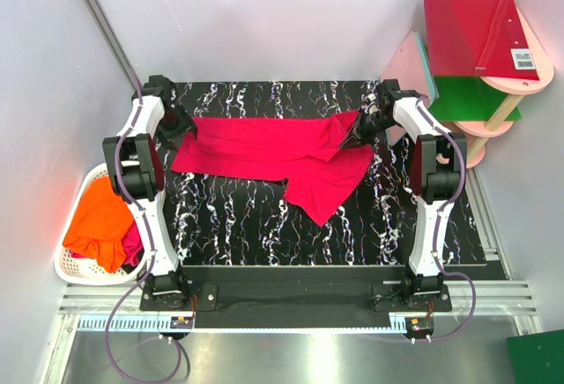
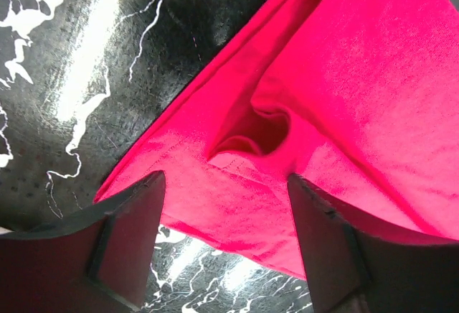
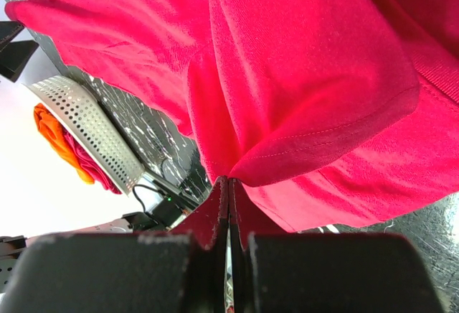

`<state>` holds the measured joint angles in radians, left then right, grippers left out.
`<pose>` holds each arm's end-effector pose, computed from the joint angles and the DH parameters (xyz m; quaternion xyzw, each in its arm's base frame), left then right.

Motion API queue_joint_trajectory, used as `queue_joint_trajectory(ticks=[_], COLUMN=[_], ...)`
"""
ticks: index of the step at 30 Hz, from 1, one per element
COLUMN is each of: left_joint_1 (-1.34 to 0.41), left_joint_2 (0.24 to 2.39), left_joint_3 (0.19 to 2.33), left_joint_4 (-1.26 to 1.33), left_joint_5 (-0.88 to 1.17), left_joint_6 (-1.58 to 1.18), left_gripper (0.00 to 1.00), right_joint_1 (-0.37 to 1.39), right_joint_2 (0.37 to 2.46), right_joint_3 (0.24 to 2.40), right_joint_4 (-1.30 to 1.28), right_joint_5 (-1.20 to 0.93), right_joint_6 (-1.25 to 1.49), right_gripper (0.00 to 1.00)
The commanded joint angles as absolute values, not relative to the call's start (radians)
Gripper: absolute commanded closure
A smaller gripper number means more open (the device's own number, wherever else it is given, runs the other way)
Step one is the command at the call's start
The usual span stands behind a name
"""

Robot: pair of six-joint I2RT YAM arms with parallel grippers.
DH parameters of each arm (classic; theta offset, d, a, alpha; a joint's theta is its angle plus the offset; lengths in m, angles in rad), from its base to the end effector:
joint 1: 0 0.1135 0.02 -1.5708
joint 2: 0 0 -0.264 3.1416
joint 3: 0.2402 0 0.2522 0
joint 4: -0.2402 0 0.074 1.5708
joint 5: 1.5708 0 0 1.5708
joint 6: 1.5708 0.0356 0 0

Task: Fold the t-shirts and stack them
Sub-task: Fold the flattened tshirt in 1/3 of the way

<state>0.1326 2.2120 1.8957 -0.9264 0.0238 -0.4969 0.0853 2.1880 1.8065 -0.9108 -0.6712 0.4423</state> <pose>0.4607 0.0606 0.2021 -0.3035 0.9386 -0.0411 0.1585 0.4470 0.0604 0.1953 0.1210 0.9283 0.3490 0.0415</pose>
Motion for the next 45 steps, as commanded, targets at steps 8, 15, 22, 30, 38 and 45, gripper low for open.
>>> queue_joint_trajectory(ticks=[8,15,22,30,38,45], left_joint_1=[0.130,0.124,0.097,0.086,0.086,0.087], left_joint_2=[2.197,2.206,2.235,2.250,2.257,2.250], left_joint_3=[1.884,1.864,1.825,1.850,1.873,1.891], left_joint_4=[-0.916,-0.916,-0.911,-0.908,-0.917,-0.920], left_joint_5=[0.029,0.040,0.040,0.026,0.006,-0.037], left_joint_6=[-0.496,-0.494,-0.500,-0.506,-0.509,-0.505], left_gripper=[0.85,0.62,0.69,0.65,0.52,0.60], right_joint_1=[0.090,0.090,0.089,0.090,0.089,0.091], right_joint_2=[2.187,2.186,2.178,2.164,2.163,2.164], right_joint_3=[1.839,1.832,1.815,1.790,1.781,1.779], right_joint_4=[-0.914,-0.916,-0.914,-0.905,-0.900,-0.893], right_joint_5=[-0.680,-0.680,-0.675,-0.672,-0.673,-0.678], right_joint_6=[0.434,0.430,0.426,0.425,0.428,0.433], right_gripper=[1.00,1.00,1.00,1.00,1.00,1.00])
